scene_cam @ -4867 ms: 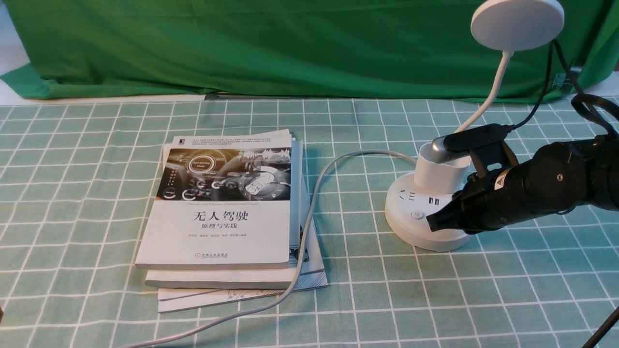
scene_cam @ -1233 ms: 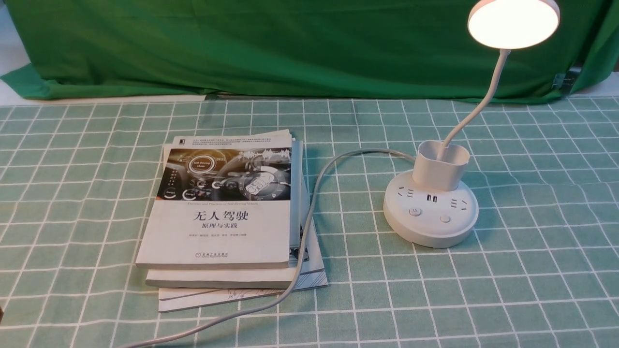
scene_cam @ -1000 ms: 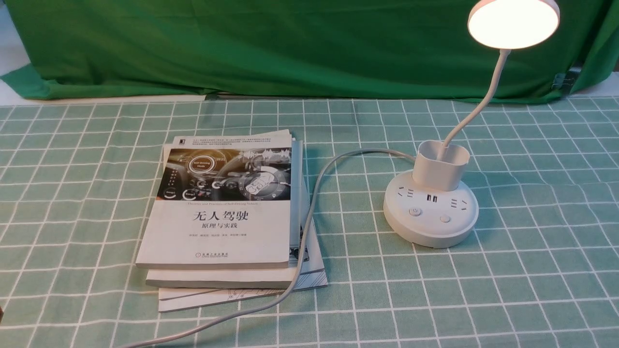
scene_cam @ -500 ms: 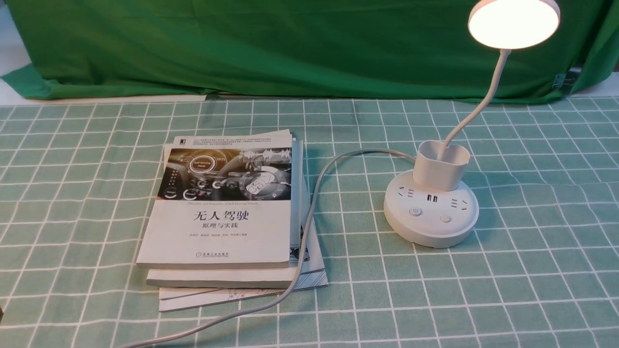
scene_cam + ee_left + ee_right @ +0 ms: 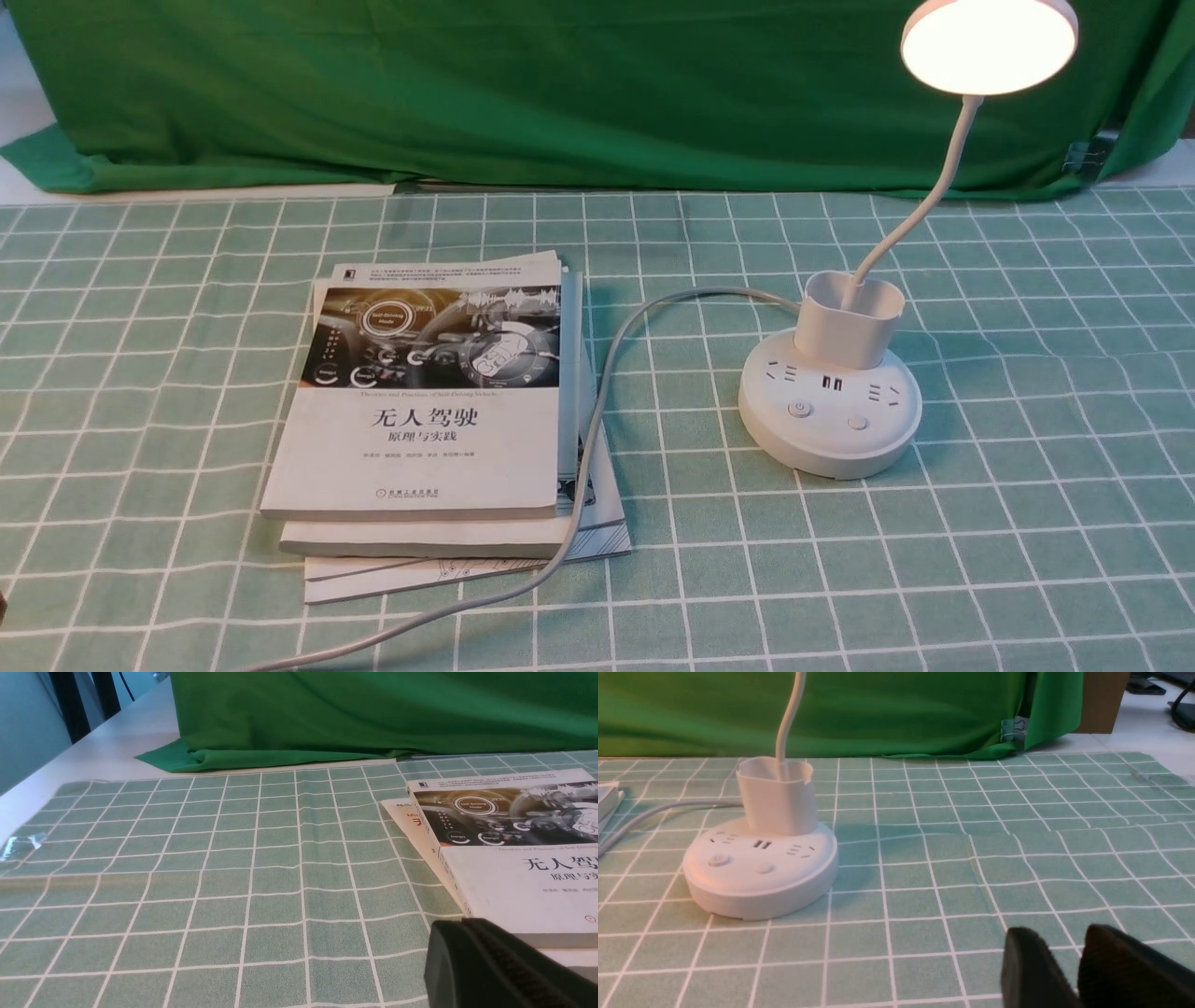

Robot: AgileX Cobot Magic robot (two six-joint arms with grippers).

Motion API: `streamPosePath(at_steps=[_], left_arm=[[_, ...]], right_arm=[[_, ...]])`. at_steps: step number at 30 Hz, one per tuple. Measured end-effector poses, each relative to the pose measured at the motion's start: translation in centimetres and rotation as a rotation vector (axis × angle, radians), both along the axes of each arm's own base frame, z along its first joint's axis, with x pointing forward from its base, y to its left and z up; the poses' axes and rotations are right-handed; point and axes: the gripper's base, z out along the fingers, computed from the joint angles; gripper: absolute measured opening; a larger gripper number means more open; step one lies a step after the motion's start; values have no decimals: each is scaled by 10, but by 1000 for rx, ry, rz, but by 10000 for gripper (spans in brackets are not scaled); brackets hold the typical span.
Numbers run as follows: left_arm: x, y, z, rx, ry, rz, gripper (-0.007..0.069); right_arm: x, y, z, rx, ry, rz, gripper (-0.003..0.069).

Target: Turn on the table lamp.

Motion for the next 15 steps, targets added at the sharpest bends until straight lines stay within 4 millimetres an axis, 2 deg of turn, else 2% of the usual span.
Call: streamPosePath(at_steps=[15], left_arm=[[0,0,0,6,0,0,21]], right_arm=[[0,0,0,0,0,0,237]])
